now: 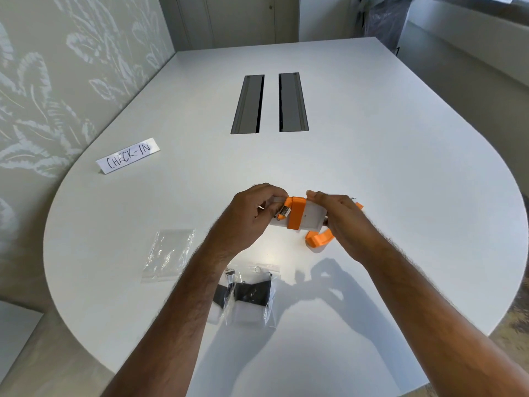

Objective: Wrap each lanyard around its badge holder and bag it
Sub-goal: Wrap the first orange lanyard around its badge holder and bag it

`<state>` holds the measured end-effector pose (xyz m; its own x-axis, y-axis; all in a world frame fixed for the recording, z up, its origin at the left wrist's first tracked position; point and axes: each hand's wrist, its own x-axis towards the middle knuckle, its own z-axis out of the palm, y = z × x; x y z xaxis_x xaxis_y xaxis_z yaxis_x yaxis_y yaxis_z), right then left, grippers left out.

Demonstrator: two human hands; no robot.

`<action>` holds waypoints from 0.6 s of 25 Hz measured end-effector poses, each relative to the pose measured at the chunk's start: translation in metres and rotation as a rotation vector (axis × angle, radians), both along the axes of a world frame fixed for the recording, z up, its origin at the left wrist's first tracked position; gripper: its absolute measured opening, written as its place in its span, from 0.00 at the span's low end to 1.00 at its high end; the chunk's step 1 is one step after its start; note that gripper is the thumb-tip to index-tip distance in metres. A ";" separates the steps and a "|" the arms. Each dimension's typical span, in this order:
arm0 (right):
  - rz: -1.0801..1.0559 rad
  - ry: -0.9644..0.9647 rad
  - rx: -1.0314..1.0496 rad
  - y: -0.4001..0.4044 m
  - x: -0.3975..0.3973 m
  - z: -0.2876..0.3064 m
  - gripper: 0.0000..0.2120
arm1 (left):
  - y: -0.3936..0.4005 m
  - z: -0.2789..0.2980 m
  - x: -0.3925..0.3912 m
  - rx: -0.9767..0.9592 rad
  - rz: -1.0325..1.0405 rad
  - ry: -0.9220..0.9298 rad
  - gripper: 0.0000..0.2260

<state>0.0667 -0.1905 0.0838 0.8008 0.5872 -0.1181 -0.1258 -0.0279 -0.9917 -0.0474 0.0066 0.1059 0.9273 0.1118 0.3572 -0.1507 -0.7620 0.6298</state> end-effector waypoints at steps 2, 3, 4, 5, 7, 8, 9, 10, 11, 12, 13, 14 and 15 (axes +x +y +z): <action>0.037 0.054 0.021 0.000 0.000 -0.008 0.20 | 0.001 -0.001 -0.002 -0.026 0.028 0.003 0.11; 0.086 0.035 0.028 0.000 0.000 -0.011 0.22 | 0.002 -0.002 -0.003 -0.055 0.049 0.004 0.11; 0.140 0.004 0.028 0.000 -0.001 -0.015 0.25 | 0.004 -0.002 -0.004 -0.097 0.072 0.003 0.11; 0.189 -0.028 0.025 0.000 -0.002 -0.017 0.27 | 0.005 -0.002 -0.004 -0.140 0.096 0.001 0.11; 0.222 -0.098 -0.004 0.001 -0.007 -0.019 0.23 | 0.005 -0.002 -0.004 -0.196 0.133 0.008 0.10; 0.213 -0.135 -0.020 0.002 -0.008 -0.021 0.21 | 0.005 -0.002 -0.005 -0.208 0.145 0.014 0.09; 0.208 -0.165 -0.024 0.003 -0.011 -0.022 0.19 | 0.005 -0.003 -0.005 -0.213 0.156 0.018 0.08; 0.207 -0.182 -0.008 0.004 -0.013 -0.024 0.18 | 0.004 -0.004 -0.004 -0.217 0.166 0.020 0.08; 0.205 -0.184 0.019 0.004 -0.015 -0.025 0.18 | 0.004 -0.005 -0.005 -0.223 0.174 0.020 0.08; 0.195 -0.186 0.037 0.005 -0.018 -0.025 0.18 | 0.003 -0.006 -0.005 -0.231 0.181 0.018 0.08; 0.182 -0.193 0.042 0.006 -0.019 -0.024 0.17 | 0.003 -0.007 -0.005 -0.236 0.190 0.015 0.08; 0.174 -0.208 0.036 0.007 -0.021 -0.024 0.16 | 0.003 -0.007 -0.006 -0.237 0.202 0.012 0.08; 0.168 -0.218 0.027 0.008 -0.022 -0.024 0.16 | 0.004 -0.006 -0.006 -0.238 0.215 0.009 0.08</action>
<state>0.0446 -0.1825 0.0600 0.6967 0.7145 0.0641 0.0953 -0.0037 -0.9954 -0.0538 0.0102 0.0995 0.8763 0.3853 0.2893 0.0042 -0.6065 0.7950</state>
